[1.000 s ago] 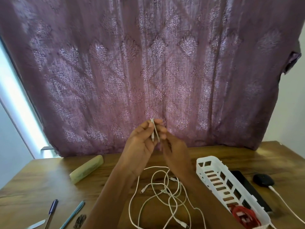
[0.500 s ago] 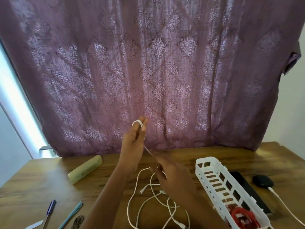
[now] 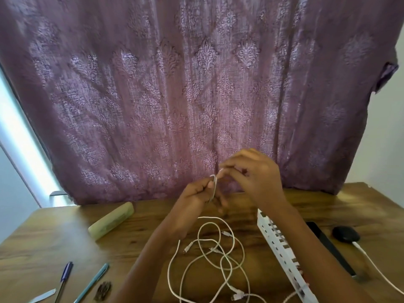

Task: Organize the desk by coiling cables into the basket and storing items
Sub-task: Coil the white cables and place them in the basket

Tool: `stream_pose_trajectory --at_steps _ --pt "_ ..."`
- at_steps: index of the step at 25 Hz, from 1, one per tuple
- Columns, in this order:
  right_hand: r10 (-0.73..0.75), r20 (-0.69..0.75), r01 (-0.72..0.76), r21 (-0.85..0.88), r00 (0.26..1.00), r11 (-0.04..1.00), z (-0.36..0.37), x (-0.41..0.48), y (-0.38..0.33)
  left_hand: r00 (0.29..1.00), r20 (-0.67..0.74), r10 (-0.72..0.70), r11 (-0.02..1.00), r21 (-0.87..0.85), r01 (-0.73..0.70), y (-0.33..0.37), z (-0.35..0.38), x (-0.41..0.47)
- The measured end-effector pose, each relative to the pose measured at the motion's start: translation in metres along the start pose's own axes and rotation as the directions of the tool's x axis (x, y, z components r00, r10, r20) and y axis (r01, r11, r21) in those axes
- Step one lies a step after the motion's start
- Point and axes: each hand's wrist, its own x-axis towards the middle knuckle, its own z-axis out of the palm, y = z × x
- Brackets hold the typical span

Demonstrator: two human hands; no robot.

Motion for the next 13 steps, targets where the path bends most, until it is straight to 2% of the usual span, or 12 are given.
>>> stream_pose_trajectory --at_steps 2,4,6,8,10,13 --pt "0.136 0.037 -0.14 0.167 0.99 0.976 0.004 0.004 0.007 0.997 0.05 -0.053 0.99 -0.128 0.059 0.011 0.001 -0.002" --pt "0.221 0.124 -0.252 0.393 0.967 0.884 0.011 0.003 0.008 0.996 0.061 -0.057 0.963 -0.26 0.071 0.021 0.002 0.0" --pt "0.305 0.18 -0.354 0.501 0.935 0.79 0.022 -0.004 0.006 0.999 0.027 -0.022 0.937 -0.348 0.03 0.027 0.003 0.002" --pt "0.398 0.212 -0.45 0.448 0.893 0.772 0.035 -0.018 0.004 1.0 -0.023 0.022 0.919 -0.393 -0.029 0.029 0.004 0.004" --pt "0.432 0.238 -0.487 0.284 0.87 0.826 0.047 -0.034 -0.001 0.995 -0.077 0.066 0.908 -0.41 -0.092 0.03 0.003 0.007" --pt "0.345 0.25 -0.365 0.04 0.905 0.93 0.054 -0.057 -0.015 0.982 -0.169 0.084 0.914 -0.379 -0.144 0.03 0.001 0.013"
